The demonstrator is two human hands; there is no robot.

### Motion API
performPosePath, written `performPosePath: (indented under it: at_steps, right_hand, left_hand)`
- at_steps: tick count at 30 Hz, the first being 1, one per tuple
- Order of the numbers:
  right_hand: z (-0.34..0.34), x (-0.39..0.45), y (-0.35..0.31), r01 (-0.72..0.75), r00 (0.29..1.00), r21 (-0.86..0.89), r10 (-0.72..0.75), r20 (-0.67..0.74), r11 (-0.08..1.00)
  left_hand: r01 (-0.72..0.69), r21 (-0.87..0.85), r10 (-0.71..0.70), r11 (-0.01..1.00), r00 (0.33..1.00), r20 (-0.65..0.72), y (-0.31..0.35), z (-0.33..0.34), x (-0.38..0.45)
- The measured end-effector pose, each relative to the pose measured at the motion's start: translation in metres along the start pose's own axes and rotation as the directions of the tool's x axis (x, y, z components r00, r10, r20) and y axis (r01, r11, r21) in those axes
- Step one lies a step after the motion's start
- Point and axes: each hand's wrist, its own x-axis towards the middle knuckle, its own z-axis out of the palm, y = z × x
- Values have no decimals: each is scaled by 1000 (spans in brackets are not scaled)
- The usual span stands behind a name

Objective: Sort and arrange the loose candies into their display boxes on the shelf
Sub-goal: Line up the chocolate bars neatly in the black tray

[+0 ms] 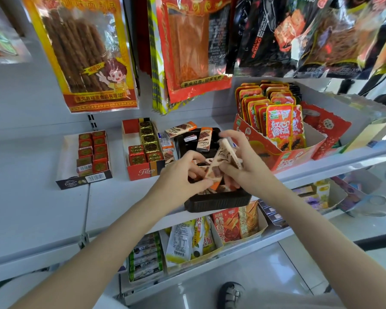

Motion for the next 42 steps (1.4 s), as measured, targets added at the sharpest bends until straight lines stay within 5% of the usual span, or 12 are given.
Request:
performPosePath:
  at_steps: [6, 11, 18, 21, 23, 26, 28, 32, 38, 42]
  right_hand:
    - [4, -5, 10, -133, 961, -266, 59, -271, 955]
    - [1, -10, 14, -259, 956, -397, 174, -238, 880]
    - [9, -8, 9, -203, 979, -567, 168, -113, 798]
    - [0, -3, 4, -276, 958, -334, 284, -26, 901]
    - [-9, -4, -1, -390, 910, -37, 391, 135, 920]
    - [-9, -8, -5, -430, 862, 35, 399, 313, 902]
    - [-8, -6, -8, -422, 875, 83, 381, 298, 903]
    - [-15, -1, -8, -413, 909, 486, 383, 167, 770]
    - [-8, 0, -8, -484, 867, 404, 364, 339, 776]
    - [-18, 9, -6, -290, 943, 557, 332, 27, 778]
  left_hand:
    - [-138, 291, 159, 947, 986, -48, -3, 12, -2]
    - [-137, 301, 133, 944, 991, 34, -15, 3, -2]
    - [-165, 316, 119, 934, 980, 159, -20, -5, -3]
    - [-145, 270, 119, 952, 987, 110, -18, -6, -2]
    - [-91, 66, 89, 994, 995, 42, -13, -9, -1]
    - [-50, -238, 56, 970, 998, 20, -3, -11, 1]
    - [-76, -230, 71, 970, 997, -31, -1, -11, 3]
    - [-77, -185, 68, 980, 996, -56, -6, -10, 3]
    - [-69, -375, 38, 924, 995, -90, -5, -18, 7]
    - [-107, -237, 106, 966, 994, -17, -7, -19, 7]
